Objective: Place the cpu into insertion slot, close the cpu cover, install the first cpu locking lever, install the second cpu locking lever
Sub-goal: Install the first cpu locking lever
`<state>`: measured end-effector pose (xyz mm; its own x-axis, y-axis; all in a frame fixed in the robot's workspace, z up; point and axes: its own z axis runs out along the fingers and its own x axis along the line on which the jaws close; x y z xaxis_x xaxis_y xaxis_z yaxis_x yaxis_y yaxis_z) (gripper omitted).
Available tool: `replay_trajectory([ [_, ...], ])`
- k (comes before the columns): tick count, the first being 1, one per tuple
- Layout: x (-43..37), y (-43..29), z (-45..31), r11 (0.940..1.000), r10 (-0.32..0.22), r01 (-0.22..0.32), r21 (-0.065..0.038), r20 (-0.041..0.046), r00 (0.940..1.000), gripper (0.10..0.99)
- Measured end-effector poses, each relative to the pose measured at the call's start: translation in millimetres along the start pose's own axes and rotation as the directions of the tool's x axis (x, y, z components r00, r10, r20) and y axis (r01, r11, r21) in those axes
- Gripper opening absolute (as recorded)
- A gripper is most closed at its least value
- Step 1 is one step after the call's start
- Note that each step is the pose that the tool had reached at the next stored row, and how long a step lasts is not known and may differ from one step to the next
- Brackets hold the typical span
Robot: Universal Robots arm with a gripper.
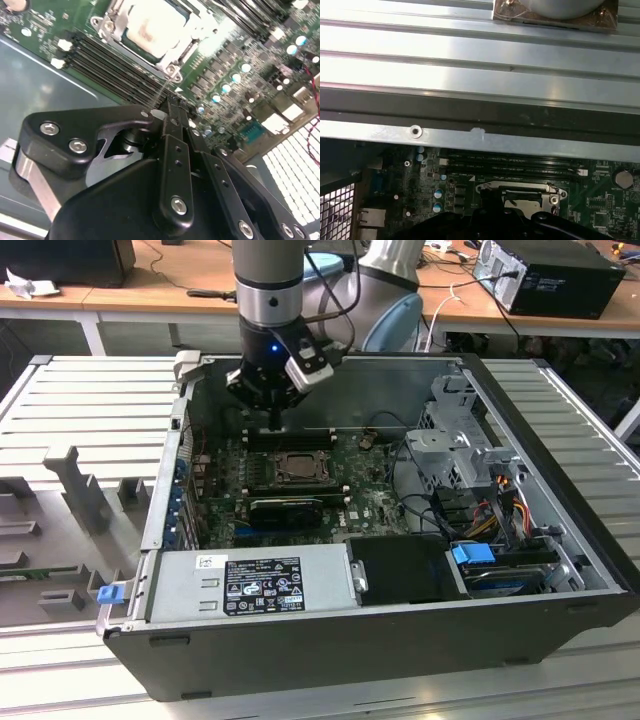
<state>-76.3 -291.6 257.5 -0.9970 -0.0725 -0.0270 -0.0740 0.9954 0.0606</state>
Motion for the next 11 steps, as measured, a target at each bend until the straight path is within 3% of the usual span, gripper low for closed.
replay_trajectory([
  [11,-22.3,-1.8,2.7,1.0,0.0,0.0,0.001,-0.0001,1.0,0.106],
])
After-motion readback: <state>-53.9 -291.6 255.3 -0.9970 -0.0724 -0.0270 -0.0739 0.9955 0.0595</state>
